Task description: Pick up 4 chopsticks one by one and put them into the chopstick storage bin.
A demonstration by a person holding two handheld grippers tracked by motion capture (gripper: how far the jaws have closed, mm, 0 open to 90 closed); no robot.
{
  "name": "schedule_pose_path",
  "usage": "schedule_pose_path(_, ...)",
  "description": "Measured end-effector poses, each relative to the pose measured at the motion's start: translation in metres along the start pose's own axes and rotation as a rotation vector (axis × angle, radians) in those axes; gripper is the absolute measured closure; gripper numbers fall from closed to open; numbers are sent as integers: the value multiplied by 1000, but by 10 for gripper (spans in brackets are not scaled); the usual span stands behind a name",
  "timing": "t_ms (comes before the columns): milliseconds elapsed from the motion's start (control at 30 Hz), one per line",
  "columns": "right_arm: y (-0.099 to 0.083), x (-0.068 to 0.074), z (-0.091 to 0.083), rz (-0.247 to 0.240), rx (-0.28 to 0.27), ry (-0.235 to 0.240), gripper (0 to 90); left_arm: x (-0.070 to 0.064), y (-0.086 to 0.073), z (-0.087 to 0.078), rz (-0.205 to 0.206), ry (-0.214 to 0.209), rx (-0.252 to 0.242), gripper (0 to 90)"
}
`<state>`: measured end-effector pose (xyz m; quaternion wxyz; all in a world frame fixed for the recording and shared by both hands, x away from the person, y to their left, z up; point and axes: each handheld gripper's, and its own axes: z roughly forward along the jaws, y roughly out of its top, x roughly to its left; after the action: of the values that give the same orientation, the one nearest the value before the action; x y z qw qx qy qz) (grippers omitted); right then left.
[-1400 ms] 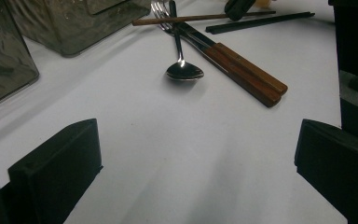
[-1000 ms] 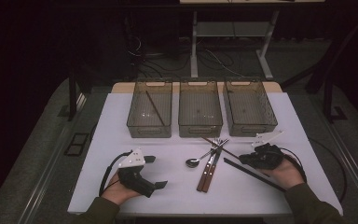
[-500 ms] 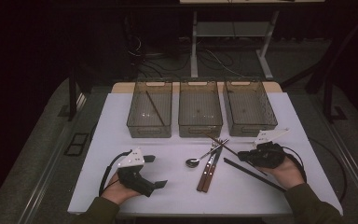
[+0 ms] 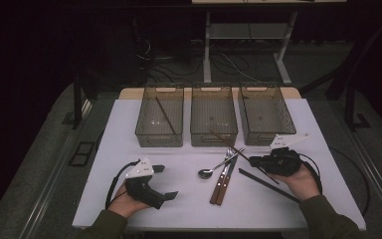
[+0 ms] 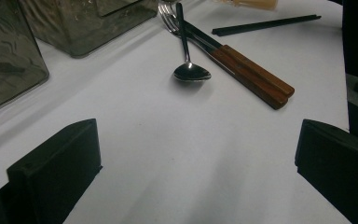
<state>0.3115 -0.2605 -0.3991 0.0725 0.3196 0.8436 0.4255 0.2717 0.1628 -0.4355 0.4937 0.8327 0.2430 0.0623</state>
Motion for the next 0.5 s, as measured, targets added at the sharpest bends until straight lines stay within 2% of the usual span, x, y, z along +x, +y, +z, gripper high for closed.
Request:
schedule_pose_path(300,11,3,6,24,-39,-5,849,0,0,0,1,-4,0,0)
schedule_pose_path(500,19,4,12,48,-68,8,849,-1,1,0,4,-11,-5,0)
